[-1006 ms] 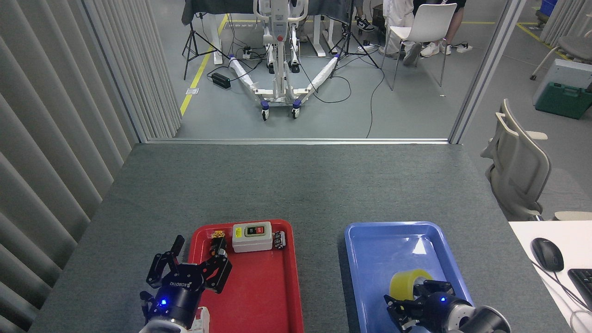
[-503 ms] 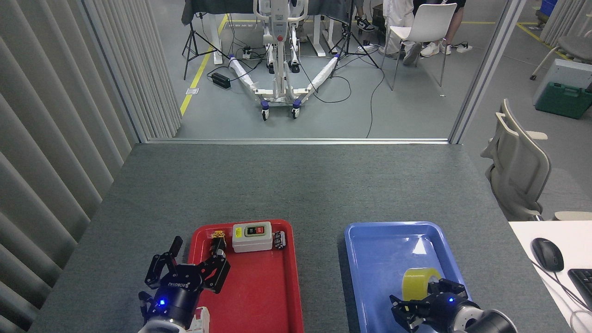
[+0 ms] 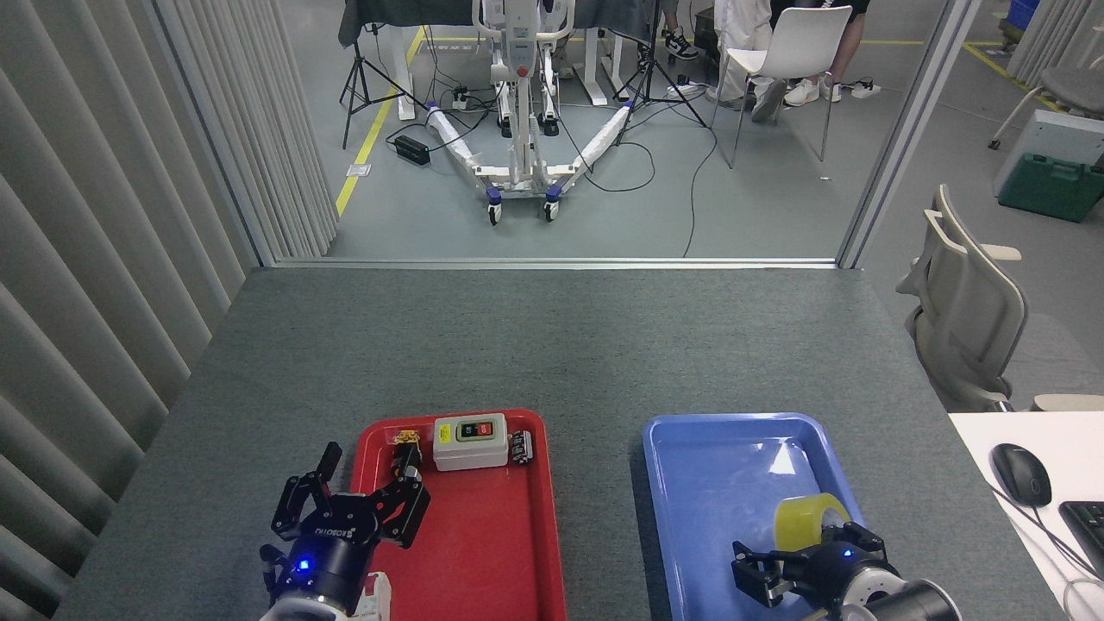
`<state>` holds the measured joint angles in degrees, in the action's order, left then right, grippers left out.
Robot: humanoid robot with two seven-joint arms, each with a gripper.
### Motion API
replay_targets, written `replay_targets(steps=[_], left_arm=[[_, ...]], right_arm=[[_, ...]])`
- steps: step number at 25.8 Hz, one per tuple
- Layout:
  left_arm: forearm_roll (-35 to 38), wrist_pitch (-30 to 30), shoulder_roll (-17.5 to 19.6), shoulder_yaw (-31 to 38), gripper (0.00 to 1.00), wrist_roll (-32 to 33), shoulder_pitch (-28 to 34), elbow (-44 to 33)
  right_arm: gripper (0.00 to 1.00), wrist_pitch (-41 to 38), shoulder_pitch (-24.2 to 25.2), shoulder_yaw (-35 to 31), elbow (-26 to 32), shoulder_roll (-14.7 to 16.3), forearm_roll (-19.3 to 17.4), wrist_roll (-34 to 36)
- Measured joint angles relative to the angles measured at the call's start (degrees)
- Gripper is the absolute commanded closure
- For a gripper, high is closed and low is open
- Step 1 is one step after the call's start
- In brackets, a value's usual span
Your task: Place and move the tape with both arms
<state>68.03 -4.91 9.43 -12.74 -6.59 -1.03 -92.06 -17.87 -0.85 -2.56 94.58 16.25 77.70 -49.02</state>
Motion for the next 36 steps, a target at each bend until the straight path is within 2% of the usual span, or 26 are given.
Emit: replay_targets(steps=[7, 21, 31, 36], left_arm=[[-0.04, 0.09, 0.16, -0.05, 0.0, -0.01, 0.0, -0.05], [-0.09, 0.17, -0.03, -0.09, 0.0, -0.01, -0.02, -0.13], [-0.09, 0.18, -0.2, -0.09, 0.0, -0.01, -0.02, -0.05], [-0.09, 0.18, -0.2, -0.09, 0.0, -0.01, -0.02, -0.25]], right_arm=[[0.01, 4.2, -0.53, 0.58, -1.42, -0.24, 0.42, -0.21], [0.01, 13.66, -6.57, 8.11, -10.95, -1.86, 0.77, -0.64], [0.01, 14.64, -7.29, 8.41, -8.75, -1.95, 0.64, 1.05], [0.01, 14.49, -7.03, 7.08, -6.74, -1.03, 0.57, 8.09]])
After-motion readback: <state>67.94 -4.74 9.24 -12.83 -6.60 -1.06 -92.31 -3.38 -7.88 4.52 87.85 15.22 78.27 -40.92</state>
